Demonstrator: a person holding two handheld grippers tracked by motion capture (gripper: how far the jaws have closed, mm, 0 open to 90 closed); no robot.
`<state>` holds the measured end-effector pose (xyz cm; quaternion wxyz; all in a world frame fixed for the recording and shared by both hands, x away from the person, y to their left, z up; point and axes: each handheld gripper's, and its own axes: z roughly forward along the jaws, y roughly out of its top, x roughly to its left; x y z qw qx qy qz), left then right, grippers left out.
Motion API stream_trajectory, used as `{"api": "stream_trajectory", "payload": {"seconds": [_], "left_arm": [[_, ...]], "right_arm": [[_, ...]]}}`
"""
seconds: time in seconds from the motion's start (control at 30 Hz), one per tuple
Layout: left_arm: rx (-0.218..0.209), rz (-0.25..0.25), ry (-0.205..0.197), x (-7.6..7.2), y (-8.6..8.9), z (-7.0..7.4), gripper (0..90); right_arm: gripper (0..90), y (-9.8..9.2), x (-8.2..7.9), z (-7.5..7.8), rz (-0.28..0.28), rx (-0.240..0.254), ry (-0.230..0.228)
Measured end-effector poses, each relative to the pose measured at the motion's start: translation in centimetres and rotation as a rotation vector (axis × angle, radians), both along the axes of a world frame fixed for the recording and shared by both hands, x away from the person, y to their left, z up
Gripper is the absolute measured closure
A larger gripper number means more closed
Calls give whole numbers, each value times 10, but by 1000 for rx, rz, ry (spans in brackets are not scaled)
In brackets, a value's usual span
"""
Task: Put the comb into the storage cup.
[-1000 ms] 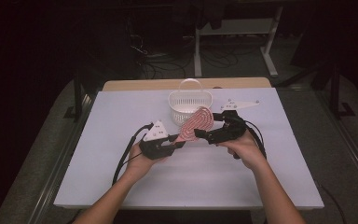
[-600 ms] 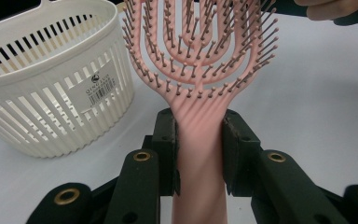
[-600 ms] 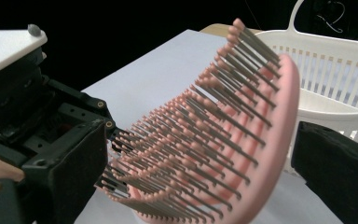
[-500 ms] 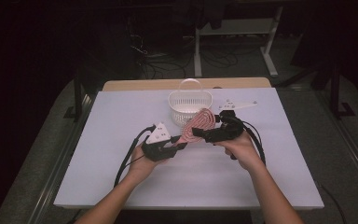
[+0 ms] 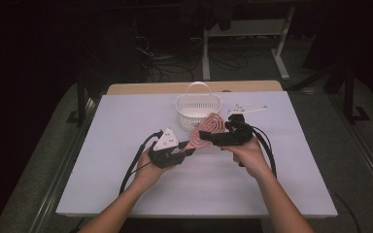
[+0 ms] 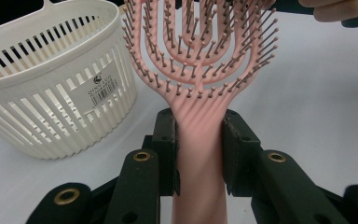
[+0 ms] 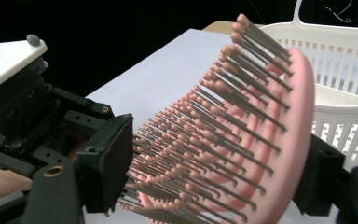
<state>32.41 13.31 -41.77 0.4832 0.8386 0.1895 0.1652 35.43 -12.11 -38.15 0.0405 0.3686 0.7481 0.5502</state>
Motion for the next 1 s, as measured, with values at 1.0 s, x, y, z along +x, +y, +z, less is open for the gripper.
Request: {"api": "stream_trajectory", "payload": {"seconds": [1.0], "left_arm": [[24, 2, -29, 0, -1, -2, 701]], "right_arm": [[515, 1, 1, -2, 37, 38, 39]]}}
